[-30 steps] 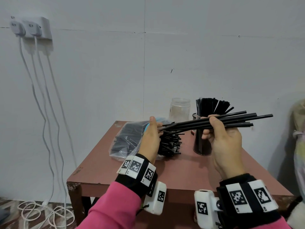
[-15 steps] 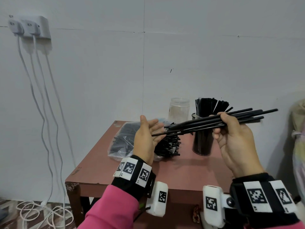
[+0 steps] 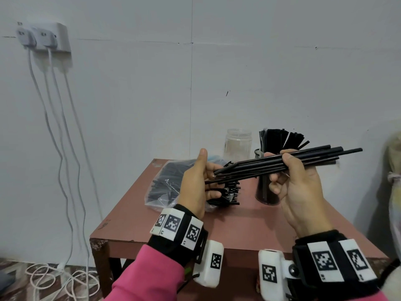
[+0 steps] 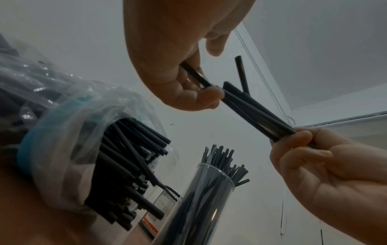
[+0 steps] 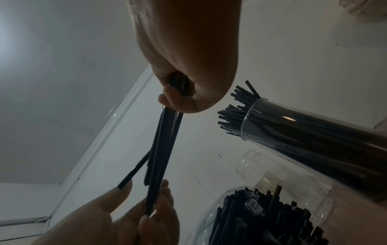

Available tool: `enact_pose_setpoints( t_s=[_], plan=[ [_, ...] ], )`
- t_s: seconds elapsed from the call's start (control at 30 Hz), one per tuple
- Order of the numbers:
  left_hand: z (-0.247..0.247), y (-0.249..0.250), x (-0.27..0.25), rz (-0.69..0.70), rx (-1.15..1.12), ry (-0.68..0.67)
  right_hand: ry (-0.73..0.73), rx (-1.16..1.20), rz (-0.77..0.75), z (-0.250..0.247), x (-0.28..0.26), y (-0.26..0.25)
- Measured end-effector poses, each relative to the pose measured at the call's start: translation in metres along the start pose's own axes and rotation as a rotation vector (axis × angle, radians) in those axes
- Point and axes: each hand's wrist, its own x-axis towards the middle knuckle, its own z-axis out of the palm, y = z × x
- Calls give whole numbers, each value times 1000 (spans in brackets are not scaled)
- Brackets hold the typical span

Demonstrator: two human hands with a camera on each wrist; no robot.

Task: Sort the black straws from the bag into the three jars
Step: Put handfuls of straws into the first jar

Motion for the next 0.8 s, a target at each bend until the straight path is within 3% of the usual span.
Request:
enact_pose_setpoints(
  t_s=[0.37,0.47,0.63,0.73,0.8],
  plan=[
    [14,-10,-13,-155,-28,10,166,-85,-141,16,-2,25],
    [20,-15,-15,-121,-72,50,97,-118,-78,21,-7,33],
    [21,-18,-9,-85,23,93,-48,-140,151,11,-2,21],
    [29,-21,-8,-71,36,73,-114,-185,175,-1,5,9],
    [37,-22,-10,-128,-98,-8,-77,-231,121,-7,11,4]
  ],
)
